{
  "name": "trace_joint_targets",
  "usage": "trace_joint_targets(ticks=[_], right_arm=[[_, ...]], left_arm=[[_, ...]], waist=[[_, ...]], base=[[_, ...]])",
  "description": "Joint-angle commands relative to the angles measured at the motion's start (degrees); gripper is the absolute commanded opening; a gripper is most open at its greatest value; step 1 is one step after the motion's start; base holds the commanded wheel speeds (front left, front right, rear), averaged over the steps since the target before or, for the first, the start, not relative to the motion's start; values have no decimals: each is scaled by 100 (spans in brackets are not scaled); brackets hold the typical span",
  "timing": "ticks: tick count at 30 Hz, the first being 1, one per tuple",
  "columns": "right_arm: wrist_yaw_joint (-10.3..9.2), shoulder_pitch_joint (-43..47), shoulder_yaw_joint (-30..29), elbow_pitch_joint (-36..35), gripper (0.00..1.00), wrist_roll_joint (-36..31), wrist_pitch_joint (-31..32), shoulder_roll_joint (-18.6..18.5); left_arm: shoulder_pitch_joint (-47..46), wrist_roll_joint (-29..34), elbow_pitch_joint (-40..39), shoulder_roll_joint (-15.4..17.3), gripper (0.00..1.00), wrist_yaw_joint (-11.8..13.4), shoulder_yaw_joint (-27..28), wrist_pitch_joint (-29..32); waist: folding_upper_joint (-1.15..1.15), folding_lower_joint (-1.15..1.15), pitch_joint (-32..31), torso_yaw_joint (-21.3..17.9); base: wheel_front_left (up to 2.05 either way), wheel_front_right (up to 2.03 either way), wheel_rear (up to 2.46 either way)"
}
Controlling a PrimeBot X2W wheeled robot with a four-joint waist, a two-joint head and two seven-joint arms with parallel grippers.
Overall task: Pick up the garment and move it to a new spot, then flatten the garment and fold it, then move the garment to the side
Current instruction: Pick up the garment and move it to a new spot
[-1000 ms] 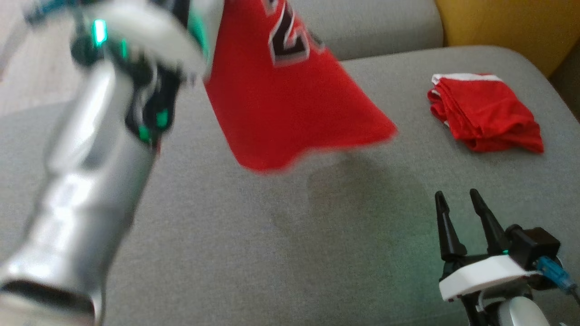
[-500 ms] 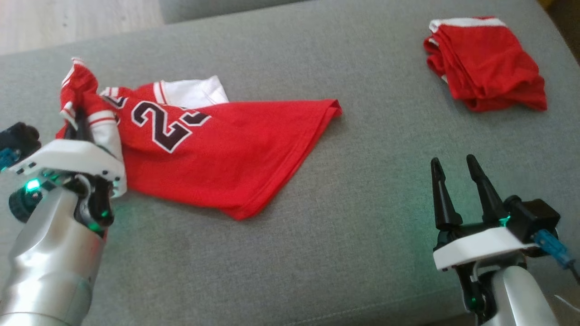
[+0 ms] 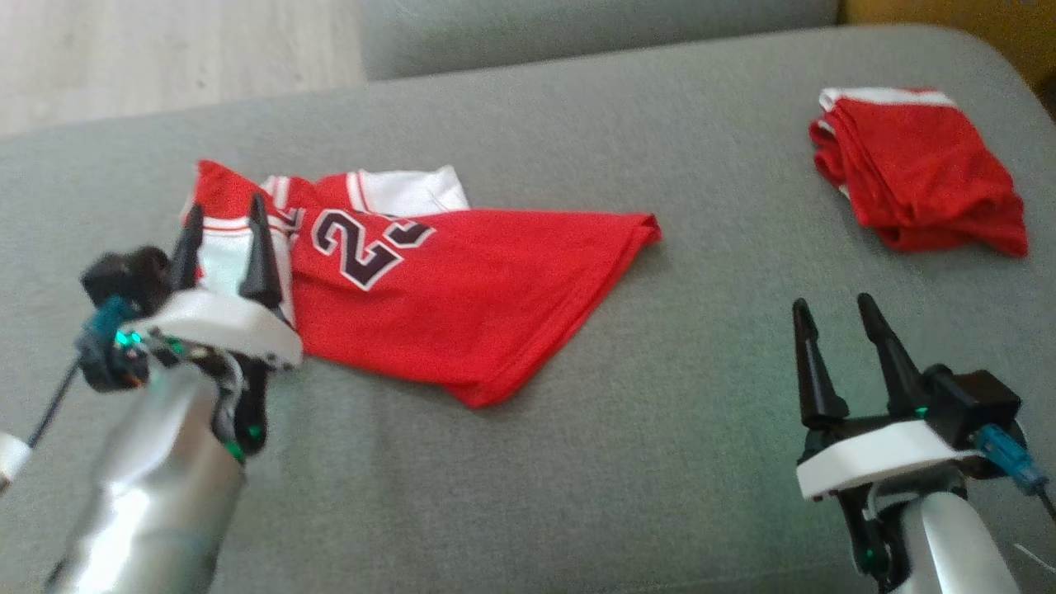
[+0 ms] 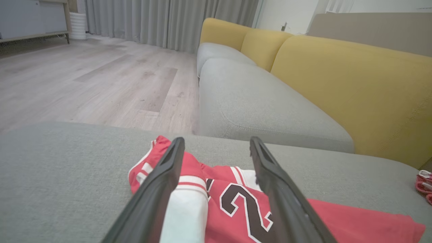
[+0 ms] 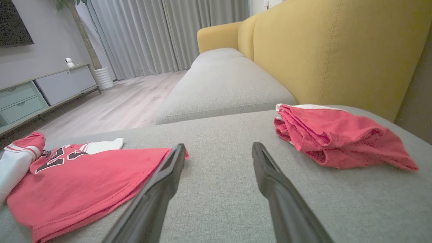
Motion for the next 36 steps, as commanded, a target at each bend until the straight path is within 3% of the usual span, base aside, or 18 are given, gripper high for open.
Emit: trace_joint_targets(ticks=[1,5,13,21,36], right_arm=[[-4,-7,71,-179,100,-63,11,-29],[-4,186,-16,-182,100,-108,61,-29],[-4,696,-134,-201,100,-92,82,-29],[-4,988,-7,-61,100,124,-73,-29],[-4,861,302,484,100,217,-323,-29]], left_arm=[[104,131,-290,144,100,54,108,-60],[640,309,-752,85,100,146,129,-68],[2437,668,-2167,52,100,592,315,-71],[3717,930,-3203,-23,100,1024,710,-71],[4094,1145,-3616,55,100,1170,527,100]], waist=[[0,0,-337,269],[0,0,-618,469],[0,0,-962,856],[0,0,-1139,980],[0,0,-1262,1066]], base=[[0,0,0],[0,0,0],[0,0,0],[0,0,0],[0,0,0]])
